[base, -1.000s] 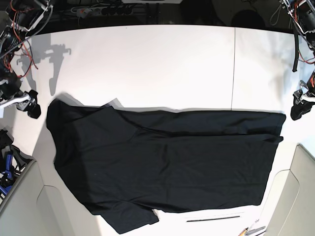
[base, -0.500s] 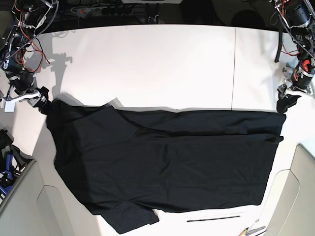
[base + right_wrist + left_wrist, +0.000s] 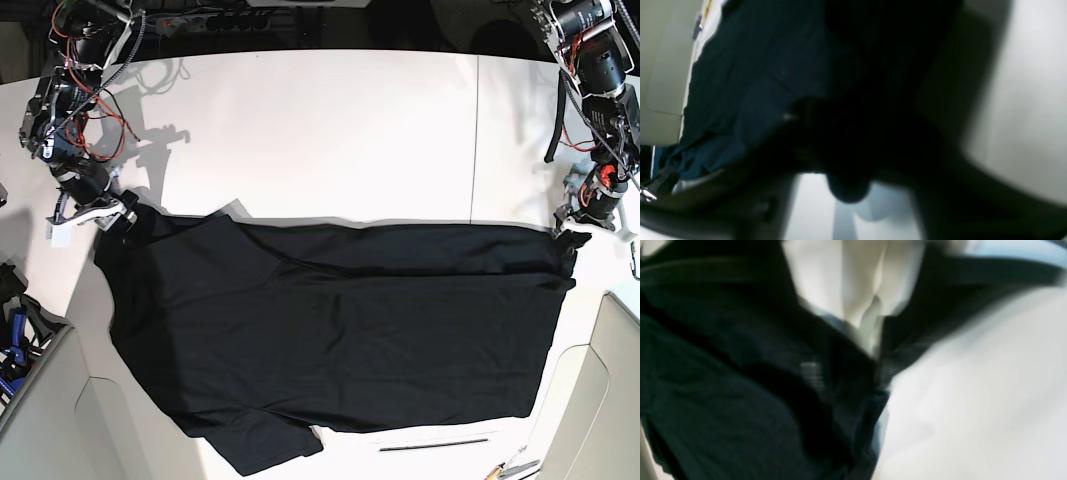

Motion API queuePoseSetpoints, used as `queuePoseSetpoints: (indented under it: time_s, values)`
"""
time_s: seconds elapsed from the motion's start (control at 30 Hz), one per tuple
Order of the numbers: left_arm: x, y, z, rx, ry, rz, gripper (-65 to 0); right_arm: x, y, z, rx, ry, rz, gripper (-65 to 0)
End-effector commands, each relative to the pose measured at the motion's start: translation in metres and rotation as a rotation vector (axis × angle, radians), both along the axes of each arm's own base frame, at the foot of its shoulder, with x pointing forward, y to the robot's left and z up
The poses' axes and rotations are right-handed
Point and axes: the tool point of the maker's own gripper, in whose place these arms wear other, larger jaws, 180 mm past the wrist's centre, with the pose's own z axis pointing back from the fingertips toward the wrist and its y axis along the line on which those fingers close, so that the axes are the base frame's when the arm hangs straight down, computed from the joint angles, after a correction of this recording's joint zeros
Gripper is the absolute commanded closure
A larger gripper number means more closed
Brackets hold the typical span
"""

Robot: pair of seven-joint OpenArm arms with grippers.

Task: Fold the T-shirt properly
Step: 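Pull the folded shirt back across the table with both grippers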

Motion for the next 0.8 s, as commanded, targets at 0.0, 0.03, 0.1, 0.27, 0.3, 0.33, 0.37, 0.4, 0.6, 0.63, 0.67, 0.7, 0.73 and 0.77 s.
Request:
queuePoseSetpoints:
  time_s: [0.0, 0.03, 0.1, 0.27, 0.3, 0.33, 0.37, 0.4, 0.6, 0.63, 0.67, 0.7, 0.73, 0.77]
  values:
    - [0.010, 0.010, 0.019, 0.023, -0.053, 0.009, -5.9, 0.009, -0.009, 0.013, -0.018, -0.044, -0.011, -10.1]
    - [0.010, 0.009, 0.020, 0.023, -0.057, 0.000, -0.2, 0.010, -0.009, 0.013, -0.019, -0.047, -0.012, -3.4]
    - [0.011, 0.005, 0.023, 0.027, -0.073, -0.034, 0.0, 0.014, -0.009, 0.017, -0.022, -0.057, -0.007, 0.0]
    - [0.014, -0.003, 0.035, 0.050, -0.093, -0.116, 0.0, 0.020, 0.001, 0.024, -0.031, -0.040, 0.067, 0.0]
    - [0.014, -0.004, 0.036, 0.056, -0.083, -0.128, 0.0, 0.019, 0.002, 0.025, -0.036, -0.031, 0.082, 0.0]
    - [0.014, -0.005, 0.038, 0.063, -0.075, -0.140, 0.0, 0.018, 0.003, 0.026, -0.041, -0.023, 0.094, 0.0]
    - [0.013, -0.006, 0.040, 0.072, -0.069, -0.153, 0.0, 0.016, 0.003, 0.027, -0.049, -0.019, 0.102, 0.0]
    - [0.011, -0.008, 0.042, 0.083, -0.066, -0.164, 0.0, 0.014, 0.002, 0.028, -0.055, -0.017, 0.107, 0.0]
    - [-0.018, -0.013, 0.049, 0.178, -0.028, -0.244, 0.0, -0.019, -0.001, 0.028, -0.108, -0.002, 0.124, 0.0]
    - [-0.024, -0.012, 0.051, 0.189, -0.027, -0.244, 0.0, -0.026, -0.001, 0.028, -0.119, 0.001, 0.127, 0.0]
    - [-0.030, -0.009, 0.052, 0.193, -0.028, -0.235, 0.0, -0.032, -0.002, 0.029, -0.129, 0.002, 0.130, 0.0]
    - [-0.036, -0.006, 0.053, 0.191, -0.028, -0.224, 0.0, -0.038, -0.002, 0.030, -0.142, 0.006, 0.135, 0.0]
    - [-0.043, -0.002, 0.053, 0.188, -0.022, -0.213, 0.0, -0.045, -0.002, 0.030, -0.156, 0.011, 0.139, 0.0]
    - [-0.051, 0.002, 0.052, 0.183, -0.008, -0.203, 0.0, -0.052, -0.003, 0.030, -0.169, 0.017, 0.144, 0.0]
